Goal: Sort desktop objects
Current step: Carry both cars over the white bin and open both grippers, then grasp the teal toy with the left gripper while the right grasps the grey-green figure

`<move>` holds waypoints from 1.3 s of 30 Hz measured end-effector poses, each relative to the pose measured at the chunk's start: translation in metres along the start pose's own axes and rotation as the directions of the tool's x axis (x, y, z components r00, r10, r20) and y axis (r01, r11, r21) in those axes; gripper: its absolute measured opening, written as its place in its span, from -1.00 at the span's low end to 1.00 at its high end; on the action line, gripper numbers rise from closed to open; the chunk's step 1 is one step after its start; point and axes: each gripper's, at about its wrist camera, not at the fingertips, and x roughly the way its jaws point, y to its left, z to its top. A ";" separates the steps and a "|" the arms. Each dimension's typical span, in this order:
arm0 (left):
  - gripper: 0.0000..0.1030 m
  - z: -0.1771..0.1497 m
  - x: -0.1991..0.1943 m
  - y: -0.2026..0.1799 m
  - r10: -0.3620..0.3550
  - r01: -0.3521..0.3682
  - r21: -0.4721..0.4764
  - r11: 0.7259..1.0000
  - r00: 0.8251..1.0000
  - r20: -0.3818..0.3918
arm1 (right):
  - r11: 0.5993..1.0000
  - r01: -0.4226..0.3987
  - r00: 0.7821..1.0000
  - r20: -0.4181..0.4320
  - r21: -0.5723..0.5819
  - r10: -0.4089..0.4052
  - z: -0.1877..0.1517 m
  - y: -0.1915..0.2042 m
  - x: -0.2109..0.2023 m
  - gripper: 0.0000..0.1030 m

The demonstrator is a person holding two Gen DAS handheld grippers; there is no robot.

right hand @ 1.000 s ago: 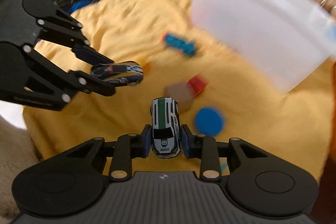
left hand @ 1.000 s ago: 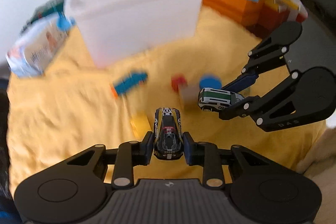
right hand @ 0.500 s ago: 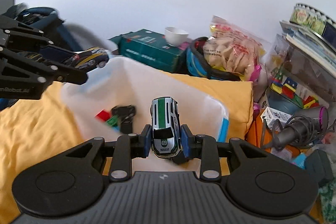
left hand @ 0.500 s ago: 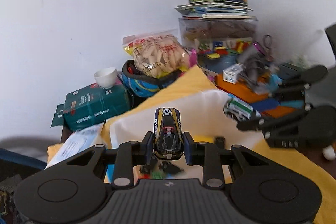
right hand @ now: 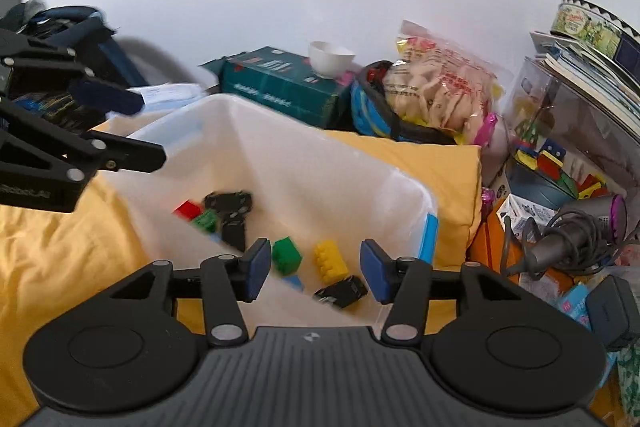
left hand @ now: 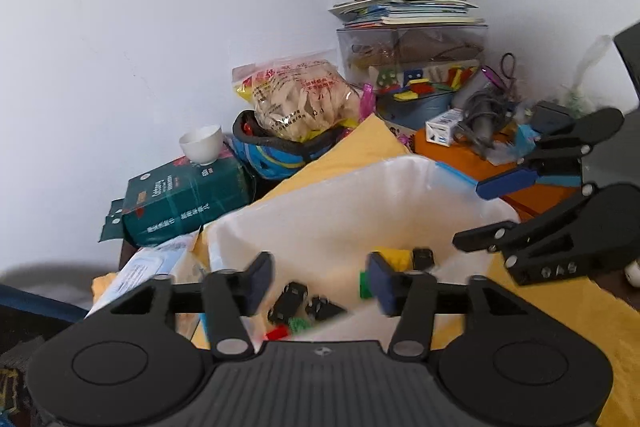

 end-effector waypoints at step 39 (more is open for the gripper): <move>-0.37 -0.111 0.032 -0.086 -0.241 0.228 -0.082 0.970 0.870 -0.430 | 0.931 -0.360 0.867 -0.393 -0.067 0.306 -0.119 0.046 -0.006 -0.49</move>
